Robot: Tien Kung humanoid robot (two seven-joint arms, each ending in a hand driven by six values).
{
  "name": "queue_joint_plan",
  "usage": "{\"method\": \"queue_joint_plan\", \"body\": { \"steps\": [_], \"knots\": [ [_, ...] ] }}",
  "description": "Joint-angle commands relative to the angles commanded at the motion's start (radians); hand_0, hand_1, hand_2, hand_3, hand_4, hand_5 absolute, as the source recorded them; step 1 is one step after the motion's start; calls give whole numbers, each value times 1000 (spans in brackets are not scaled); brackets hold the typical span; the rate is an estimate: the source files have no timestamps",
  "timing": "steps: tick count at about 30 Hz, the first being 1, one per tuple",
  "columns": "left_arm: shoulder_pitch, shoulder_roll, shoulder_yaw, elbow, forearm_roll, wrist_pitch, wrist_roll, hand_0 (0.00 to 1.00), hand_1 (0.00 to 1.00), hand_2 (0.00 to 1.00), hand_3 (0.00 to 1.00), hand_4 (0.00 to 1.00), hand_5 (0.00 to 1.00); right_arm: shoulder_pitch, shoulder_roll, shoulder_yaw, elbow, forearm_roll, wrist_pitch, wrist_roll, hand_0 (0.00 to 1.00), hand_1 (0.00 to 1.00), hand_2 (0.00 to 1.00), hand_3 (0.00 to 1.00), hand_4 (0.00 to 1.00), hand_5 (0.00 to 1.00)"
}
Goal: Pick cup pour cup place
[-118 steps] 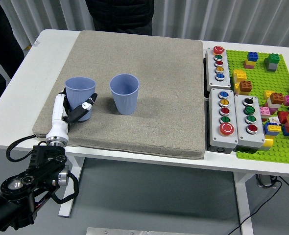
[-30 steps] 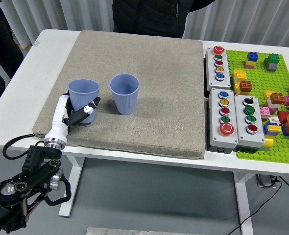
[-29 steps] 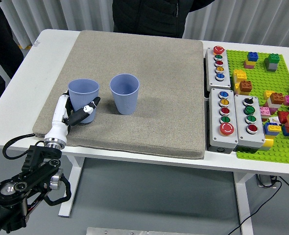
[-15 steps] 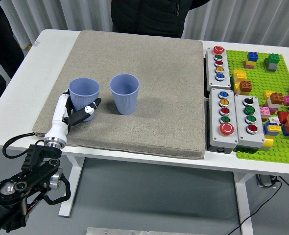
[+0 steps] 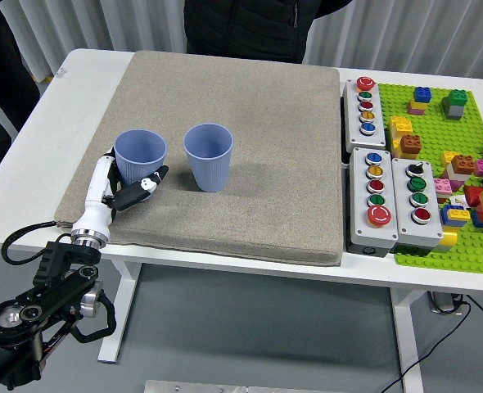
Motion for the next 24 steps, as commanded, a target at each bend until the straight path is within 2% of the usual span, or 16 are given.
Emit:
{"method": "queue_joint_plan", "body": {
  "steps": [21,22,24],
  "knots": [
    [23,11,-22,-26,29,-25,18,745,743,825,918,798,168,-6,1,1,0,-9,2,-1,674,636,568,574,2,159],
    [25,12,-24,-27,31,-27,19,752,752,837,935,873,248,-6,1,1,0,-10,2,-1,673,636,568,573,2,159],
    [26,13,-25,-27,32,-28,19,752,752,837,935,873,248,-6,1,1,0,-9,3,-1,673,636,568,573,2,159]
  ]
}}
